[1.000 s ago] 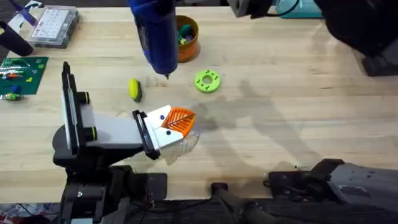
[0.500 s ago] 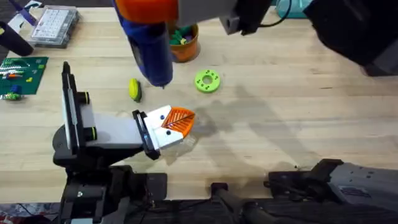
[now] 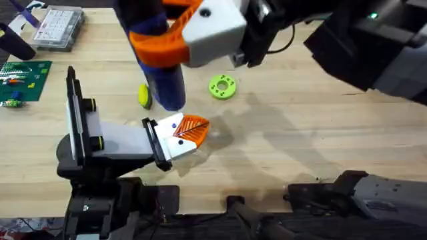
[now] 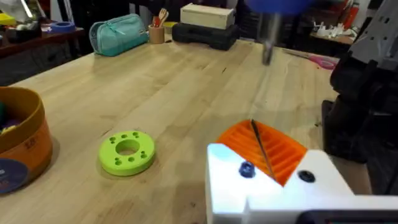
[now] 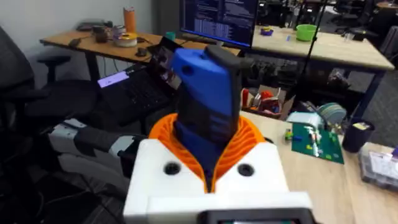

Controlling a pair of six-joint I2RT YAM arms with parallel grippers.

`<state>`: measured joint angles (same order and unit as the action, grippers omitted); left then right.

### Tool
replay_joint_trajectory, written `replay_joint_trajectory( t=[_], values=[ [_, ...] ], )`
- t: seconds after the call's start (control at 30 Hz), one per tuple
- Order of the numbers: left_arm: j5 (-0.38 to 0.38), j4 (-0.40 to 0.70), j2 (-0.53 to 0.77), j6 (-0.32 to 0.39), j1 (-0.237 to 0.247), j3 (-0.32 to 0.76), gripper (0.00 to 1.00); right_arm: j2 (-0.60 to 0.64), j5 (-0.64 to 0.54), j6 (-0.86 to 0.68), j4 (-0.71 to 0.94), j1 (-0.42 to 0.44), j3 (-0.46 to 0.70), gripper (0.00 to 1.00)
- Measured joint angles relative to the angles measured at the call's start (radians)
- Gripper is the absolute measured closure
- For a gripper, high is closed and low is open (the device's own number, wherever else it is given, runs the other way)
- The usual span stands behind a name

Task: Pick up the gripper from the table and insert it into the empty holder that is missing its gripper. Then pick up a screw, insert it into the mounting hole, and use the screwdriver to tighten it. Finally, clean up the table by picking up the vegetable and placing it into the bucket.

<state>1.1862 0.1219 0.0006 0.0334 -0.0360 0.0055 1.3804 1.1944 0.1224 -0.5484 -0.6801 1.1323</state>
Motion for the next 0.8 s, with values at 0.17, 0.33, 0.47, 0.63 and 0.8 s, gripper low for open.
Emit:
replay_joint_trajectory(
  t=[0.17, 0.33, 0.47, 0.63, 0.8],
  values=[
    [0.0, 0.0, 0.0, 0.0, 0.0, 0.0, 0.994, 0.0, 0.0, 0.0, 0.001, -0.006, -0.03, 0.977],
    [0.0, 0.0, 0.0, 0.0, 0.0, 0.0, 0.994, 0.0, -0.007, 0.0, -0.005, -0.021, -0.046, 0.977],
    [0.0, 0.0, 0.0, 0.0, 0.0, 0.0, 0.994, 0.0, -0.02, 0.0, -0.034, -0.024, -0.073, 0.977],
    [0.0, 0.0, 0.0, 0.0, 0.0, 0.0, 0.994, 0.0, -0.037, 0.0, -0.042, -0.029, -0.089, 0.977],
    [0.0, 0.0, 0.0, 0.0, 0.0, 0.0, 0.994, 0.002, -0.045, 0.0, -0.067, -0.039, -0.09, 0.977]
  ],
)
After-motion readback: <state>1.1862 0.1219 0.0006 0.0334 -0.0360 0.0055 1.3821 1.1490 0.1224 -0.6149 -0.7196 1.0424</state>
